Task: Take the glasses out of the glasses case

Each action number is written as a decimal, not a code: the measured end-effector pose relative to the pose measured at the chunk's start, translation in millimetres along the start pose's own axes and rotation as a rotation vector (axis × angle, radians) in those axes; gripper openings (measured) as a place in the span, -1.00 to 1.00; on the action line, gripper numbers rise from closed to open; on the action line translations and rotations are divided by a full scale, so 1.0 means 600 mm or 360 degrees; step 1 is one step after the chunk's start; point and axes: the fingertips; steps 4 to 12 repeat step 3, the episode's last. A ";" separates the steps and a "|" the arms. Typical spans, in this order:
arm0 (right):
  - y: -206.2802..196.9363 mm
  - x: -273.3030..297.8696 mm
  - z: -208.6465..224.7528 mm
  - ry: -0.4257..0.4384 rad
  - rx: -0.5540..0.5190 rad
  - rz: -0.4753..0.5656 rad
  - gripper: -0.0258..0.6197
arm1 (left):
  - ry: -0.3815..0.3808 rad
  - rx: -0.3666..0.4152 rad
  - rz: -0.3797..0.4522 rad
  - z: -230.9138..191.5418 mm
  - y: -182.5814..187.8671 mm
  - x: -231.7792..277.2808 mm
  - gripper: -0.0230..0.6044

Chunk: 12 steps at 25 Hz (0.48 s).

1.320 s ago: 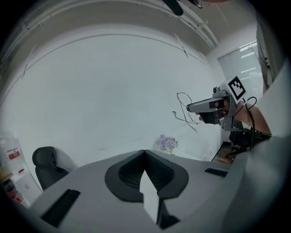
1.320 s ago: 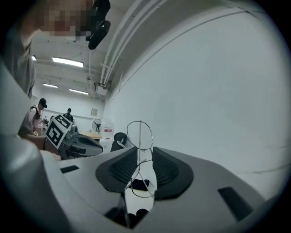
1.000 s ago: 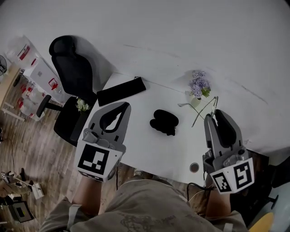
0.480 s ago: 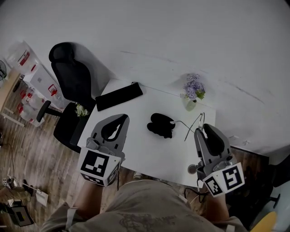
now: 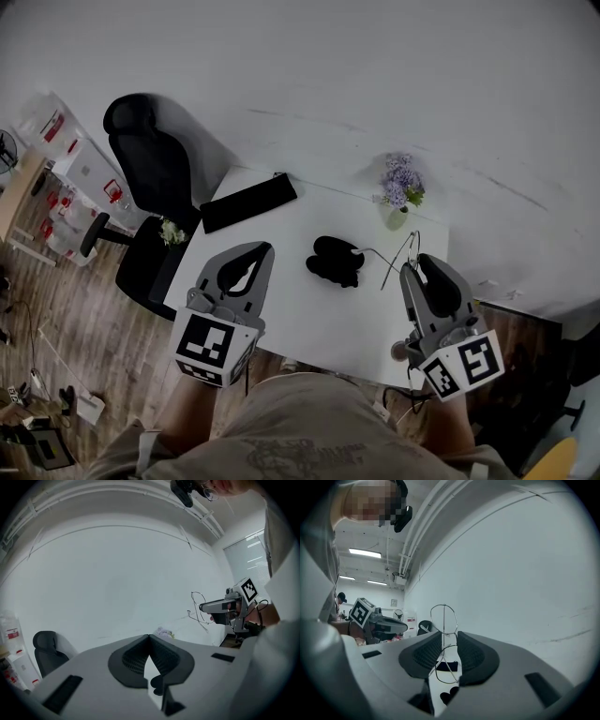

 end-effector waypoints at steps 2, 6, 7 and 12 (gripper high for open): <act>0.001 0.000 0.003 -0.0004 0.0000 -0.0003 -0.55 | -0.0010 -0.0005 -0.0008 0.004 -0.001 0.003 -0.88; 0.001 0.000 0.005 -0.0007 -0.0001 -0.0003 -0.55 | -0.0015 -0.0008 -0.0011 0.006 -0.002 0.004 -0.88; 0.001 0.000 0.005 -0.0007 -0.0001 -0.0003 -0.55 | -0.0015 -0.0008 -0.0011 0.006 -0.002 0.004 -0.88; 0.001 0.000 0.005 -0.0007 -0.0001 -0.0003 -0.55 | -0.0015 -0.0008 -0.0011 0.006 -0.002 0.004 -0.88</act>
Point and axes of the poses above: the fingertips, and each gripper's own axes: x forward along the fingers, z to its right, y out of its top, and after that the axes turned 13 degrees about x, right-handed
